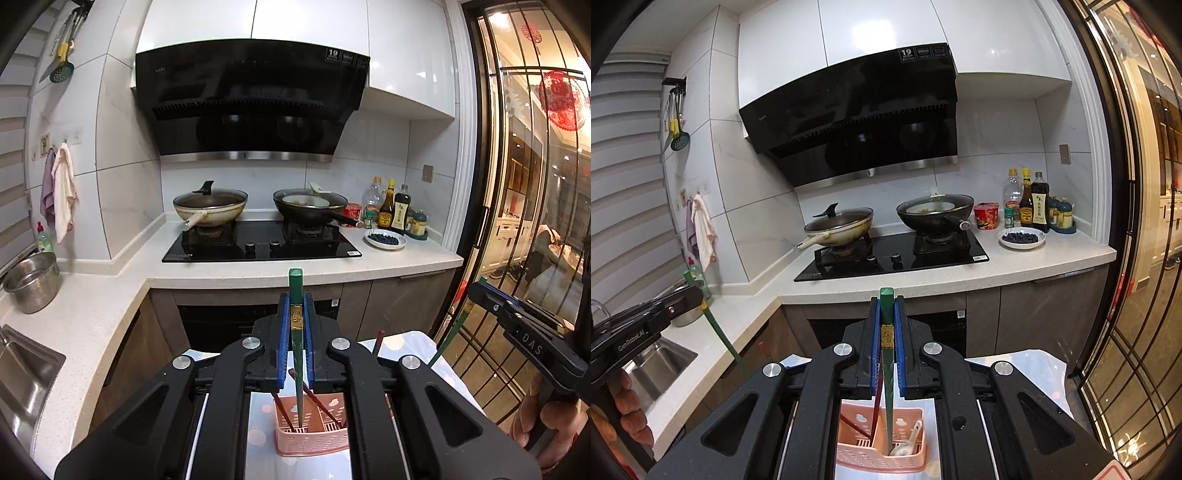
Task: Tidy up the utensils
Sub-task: 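Lower both green chopsticks into the pink holder and open both grippers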
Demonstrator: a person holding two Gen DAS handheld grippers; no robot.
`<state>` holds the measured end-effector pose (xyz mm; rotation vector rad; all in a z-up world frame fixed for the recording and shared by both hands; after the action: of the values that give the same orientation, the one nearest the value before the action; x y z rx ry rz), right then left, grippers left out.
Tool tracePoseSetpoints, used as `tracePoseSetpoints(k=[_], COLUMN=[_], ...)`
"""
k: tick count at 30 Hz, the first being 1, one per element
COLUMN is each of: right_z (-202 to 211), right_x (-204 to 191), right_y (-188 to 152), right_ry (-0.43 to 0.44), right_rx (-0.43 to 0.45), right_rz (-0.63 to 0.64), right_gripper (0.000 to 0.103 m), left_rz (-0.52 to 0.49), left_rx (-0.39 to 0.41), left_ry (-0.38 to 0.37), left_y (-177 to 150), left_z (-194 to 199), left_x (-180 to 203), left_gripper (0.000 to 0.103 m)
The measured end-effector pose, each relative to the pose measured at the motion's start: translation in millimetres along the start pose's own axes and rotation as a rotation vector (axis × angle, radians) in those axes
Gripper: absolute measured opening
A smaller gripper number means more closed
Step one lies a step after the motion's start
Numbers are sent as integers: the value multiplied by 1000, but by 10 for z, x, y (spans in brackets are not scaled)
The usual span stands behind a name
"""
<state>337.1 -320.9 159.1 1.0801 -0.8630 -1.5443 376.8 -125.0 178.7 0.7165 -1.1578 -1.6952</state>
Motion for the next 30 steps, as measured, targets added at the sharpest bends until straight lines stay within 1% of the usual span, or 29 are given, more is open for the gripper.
tracePoseSetpoints(k=[10, 14, 16, 17, 18, 20, 30], right_z=[-402, -463, -464, -454, -437, -394, -45], right_x=[1, 21, 36, 52, 68, 88, 104], right_y=[-297, -348, -359, -363, -366, -368, -459], right_ry=[-13, -21, -23, -33, -38, -43, -40], right_rx=[-93, -105, -102, -99, -94, -81, -73], right_rz=[21, 19, 14, 11, 8, 1, 1], right_gripper=[7, 7, 11, 19, 31, 41, 41], left_rz=[8, 17, 25, 26, 28, 31, 34], left_rx=[-76, -88, -88, -89, -89, -74, -96], left_ry=[16, 21, 35, 46, 57, 88, 94], left_y=[-265, -311, -315, -321, -330, -350, -520], left_z=[-336, -376, -391, -399, -396, -371, -203], left_x=[-30, -58, -77, -85, -100, -128, -205], left_gripper=[7, 7, 9, 19, 38, 55, 55])
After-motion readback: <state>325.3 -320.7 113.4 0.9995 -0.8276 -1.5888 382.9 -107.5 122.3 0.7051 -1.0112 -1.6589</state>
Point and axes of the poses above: each gripper's, at about its wrist camera, not at the fingertips, and z roughly against the way its jaws point, x to its right, y to its top, the point moved 6 cm from there along -z, roughly the way its jaws point, and after that the axes turned 2 degrees about y, right-handed, at the moved point
